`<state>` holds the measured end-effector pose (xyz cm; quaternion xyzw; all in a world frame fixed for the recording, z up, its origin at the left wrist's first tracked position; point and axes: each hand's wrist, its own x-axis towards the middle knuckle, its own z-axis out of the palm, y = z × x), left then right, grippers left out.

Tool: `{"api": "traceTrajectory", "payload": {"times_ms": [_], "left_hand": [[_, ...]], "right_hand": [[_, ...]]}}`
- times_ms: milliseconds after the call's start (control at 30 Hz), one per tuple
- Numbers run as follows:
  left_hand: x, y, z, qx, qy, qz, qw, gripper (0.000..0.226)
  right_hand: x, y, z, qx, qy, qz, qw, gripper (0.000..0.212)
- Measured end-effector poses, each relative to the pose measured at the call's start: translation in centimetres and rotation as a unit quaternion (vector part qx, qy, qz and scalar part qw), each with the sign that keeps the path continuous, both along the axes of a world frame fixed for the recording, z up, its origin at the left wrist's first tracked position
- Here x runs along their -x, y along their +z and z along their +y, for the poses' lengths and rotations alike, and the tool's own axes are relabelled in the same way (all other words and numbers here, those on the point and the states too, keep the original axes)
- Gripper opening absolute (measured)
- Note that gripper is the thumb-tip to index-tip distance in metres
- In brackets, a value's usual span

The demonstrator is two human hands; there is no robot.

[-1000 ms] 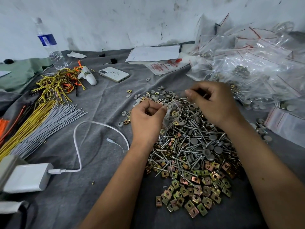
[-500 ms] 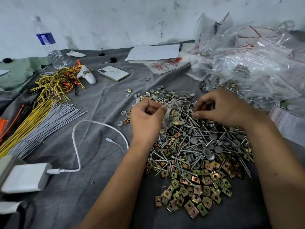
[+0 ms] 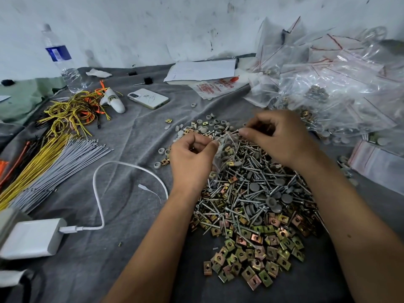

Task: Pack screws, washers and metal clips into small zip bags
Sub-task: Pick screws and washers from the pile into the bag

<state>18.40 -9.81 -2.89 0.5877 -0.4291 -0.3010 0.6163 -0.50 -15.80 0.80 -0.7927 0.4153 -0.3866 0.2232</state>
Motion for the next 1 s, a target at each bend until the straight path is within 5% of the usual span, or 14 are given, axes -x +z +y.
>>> {"api": "traceTrajectory", "payload": {"times_ms": [133,233,433,767,1000], "left_hand": [[0.0,0.0,0.0,-0.005,0.004,0.001,1.000,0.016],[0.0,0.0,0.0,-0.007,0.002,-0.001,1.000,0.015],[0.1,0.2,0.2,-0.012,0.001,0.001,1.000,0.018],[0.4,0.5,0.4,0.013,-0.004,-0.023,1.000,0.016],[0.7,0.7,0.5,0.073,0.014,-0.060,0.995,0.020]], "right_hand": [[0.7,0.0,-0.4,-0.052,-0.013,0.280,0.959,0.030],[0.7,0.1,-0.6,-0.080,0.006,0.315,0.946,0.028],[0.7,0.2,-0.5,-0.074,0.038,0.233,0.969,0.013],[-0.2,0.6,0.2,-0.075,0.039,-0.136,0.987,0.013],[-1.3,0.2,1.0,-0.088,0.093,-0.082,0.988,0.020]]}}
